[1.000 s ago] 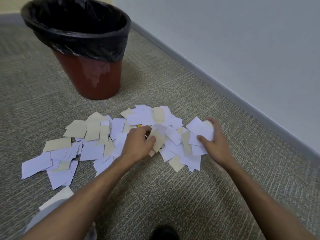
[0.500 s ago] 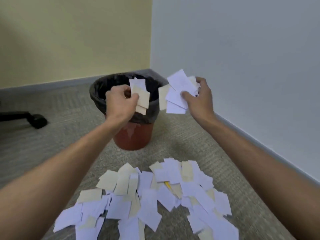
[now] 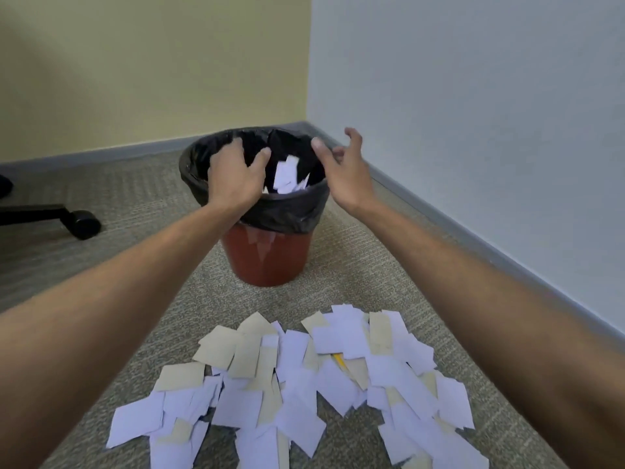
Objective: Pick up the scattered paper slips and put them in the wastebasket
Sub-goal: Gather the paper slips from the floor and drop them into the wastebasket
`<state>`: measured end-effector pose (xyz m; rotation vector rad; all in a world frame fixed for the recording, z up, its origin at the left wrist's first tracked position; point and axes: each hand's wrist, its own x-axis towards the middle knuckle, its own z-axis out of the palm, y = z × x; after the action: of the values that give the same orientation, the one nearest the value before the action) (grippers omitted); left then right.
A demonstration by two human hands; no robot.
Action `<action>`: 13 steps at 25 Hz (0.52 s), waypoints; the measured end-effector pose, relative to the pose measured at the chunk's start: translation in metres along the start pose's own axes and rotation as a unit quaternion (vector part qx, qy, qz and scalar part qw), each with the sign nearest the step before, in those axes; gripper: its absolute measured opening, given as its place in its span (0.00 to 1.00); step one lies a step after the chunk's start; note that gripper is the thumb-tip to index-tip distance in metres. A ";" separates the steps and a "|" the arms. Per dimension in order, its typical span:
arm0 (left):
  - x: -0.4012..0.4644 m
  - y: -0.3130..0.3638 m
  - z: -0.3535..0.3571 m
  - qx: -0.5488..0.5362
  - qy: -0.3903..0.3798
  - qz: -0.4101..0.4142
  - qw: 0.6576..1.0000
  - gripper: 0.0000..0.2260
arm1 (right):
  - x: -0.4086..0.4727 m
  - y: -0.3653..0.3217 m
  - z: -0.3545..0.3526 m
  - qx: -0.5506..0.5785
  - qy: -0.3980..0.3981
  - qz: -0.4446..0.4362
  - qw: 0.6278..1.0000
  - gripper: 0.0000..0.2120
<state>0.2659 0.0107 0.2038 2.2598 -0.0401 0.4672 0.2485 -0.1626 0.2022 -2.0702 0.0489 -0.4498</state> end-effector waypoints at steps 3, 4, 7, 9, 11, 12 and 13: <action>-0.058 -0.007 0.006 0.012 0.070 0.107 0.992 0.22 | -0.052 0.037 -0.027 -0.071 0.021 -0.037 0.997 0.29; -0.083 -0.012 0.009 0.001 0.089 0.142 0.986 0.19 | -0.072 0.055 -0.036 -0.109 0.019 -0.053 0.992 0.26; -0.160 -0.042 0.033 -0.005 0.012 0.170 0.985 0.11 | -0.133 0.121 -0.054 -0.222 -0.056 -0.042 0.972 0.20; -0.203 -0.064 0.053 0.028 -0.095 0.138 0.986 0.12 | -0.167 0.157 -0.060 -0.283 -0.131 -0.002 0.950 0.19; -0.235 -0.083 0.071 0.054 -0.197 0.091 0.975 0.16 | -0.193 0.178 -0.063 -0.321 -0.198 0.027 0.926 0.23; -0.248 -0.089 0.077 0.073 -0.239 0.077 0.965 0.18 | -0.202 0.183 -0.062 -0.337 -0.228 0.034 0.913 0.26; -0.260 -0.094 0.082 0.099 -0.272 0.078 0.954 0.20 | -0.210 0.186 -0.061 -0.360 -0.253 0.034 0.897 0.30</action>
<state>0.0672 -0.0176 -0.0028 2.5301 -0.4747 -0.0906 0.0596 -0.2645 0.0117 -2.8458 -0.0304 0.2121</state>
